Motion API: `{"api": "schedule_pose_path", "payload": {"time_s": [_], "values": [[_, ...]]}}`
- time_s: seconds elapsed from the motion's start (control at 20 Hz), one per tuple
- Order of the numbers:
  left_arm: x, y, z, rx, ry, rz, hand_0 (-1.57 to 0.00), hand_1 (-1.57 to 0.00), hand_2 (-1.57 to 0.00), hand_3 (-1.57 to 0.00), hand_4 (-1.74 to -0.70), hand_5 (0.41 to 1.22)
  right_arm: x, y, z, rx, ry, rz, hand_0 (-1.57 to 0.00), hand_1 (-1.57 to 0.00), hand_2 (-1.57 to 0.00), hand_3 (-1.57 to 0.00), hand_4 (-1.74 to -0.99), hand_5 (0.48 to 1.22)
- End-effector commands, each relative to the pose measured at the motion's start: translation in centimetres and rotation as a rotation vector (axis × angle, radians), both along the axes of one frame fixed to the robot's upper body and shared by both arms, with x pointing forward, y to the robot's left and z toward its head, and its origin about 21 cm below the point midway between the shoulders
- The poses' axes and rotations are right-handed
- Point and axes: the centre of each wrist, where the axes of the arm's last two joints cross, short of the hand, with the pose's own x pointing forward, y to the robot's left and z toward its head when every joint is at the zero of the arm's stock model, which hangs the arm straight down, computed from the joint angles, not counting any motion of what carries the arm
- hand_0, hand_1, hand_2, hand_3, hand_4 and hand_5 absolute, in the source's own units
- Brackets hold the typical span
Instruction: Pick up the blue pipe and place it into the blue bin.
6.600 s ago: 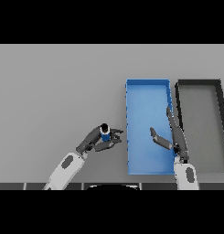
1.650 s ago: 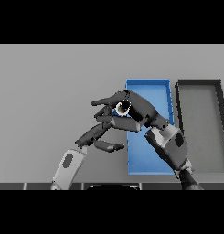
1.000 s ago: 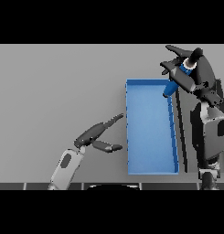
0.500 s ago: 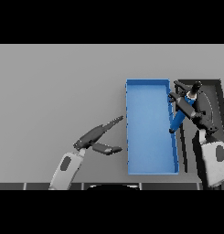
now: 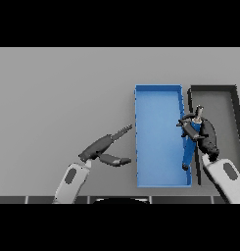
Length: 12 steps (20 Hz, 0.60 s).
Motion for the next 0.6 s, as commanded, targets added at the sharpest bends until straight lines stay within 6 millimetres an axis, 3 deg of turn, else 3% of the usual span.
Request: {"api": "schedule_pose_path", "payload": {"time_s": [0.0,0.1,0.2,0.35,0.55], "values": [[-0.02,0.04,-0.13,0.007,0.002,0.003,0.0,0.0,0.0,0.0,-0.88,0.421,0.38,0.03,-0.64,-0.008,0.047,-0.013,-1.46,-1.34,-1.34,-0.79,-1.678,1.221],[0.29,0.25,-0.08,0.022,0.002,0.009,0.0,0.0,0.0,0.0,-0.88,0.422,0.73,0.16,-1.13,-0.03,0.13,-0.018,-0.94,-0.85,-0.86,-0.5,-1.503,1.221],[0.15,0.0,0.18,0.004,-0.008,0.0,0.0,0.0,0.0,0.0,-0.88,0.427,0.9,0.03,-1.14,-0.062,0.174,0.024,-0.6,-0.55,-0.55,-0.32,-1.337,1.221],[-0.1,-0.13,0.21,-0.001,-0.001,0.007,0.0,0.0,0.0,0.0,-0.88,0.429,1.21,0.31,-1.05,-0.172,0.23,0.138,-0.31,-0.28,-0.28,-0.16,-1.175,1.084],[-0.08,-0.16,0.16,0.0,-0.001,0.01,0.0,0.0,0.0,0.0,-0.89,0.426,0.87,0.44,-1.3,-0.25,0.281,0.209,-0.12,-0.11,-0.11,-0.07,-1.078,0.898]]}}
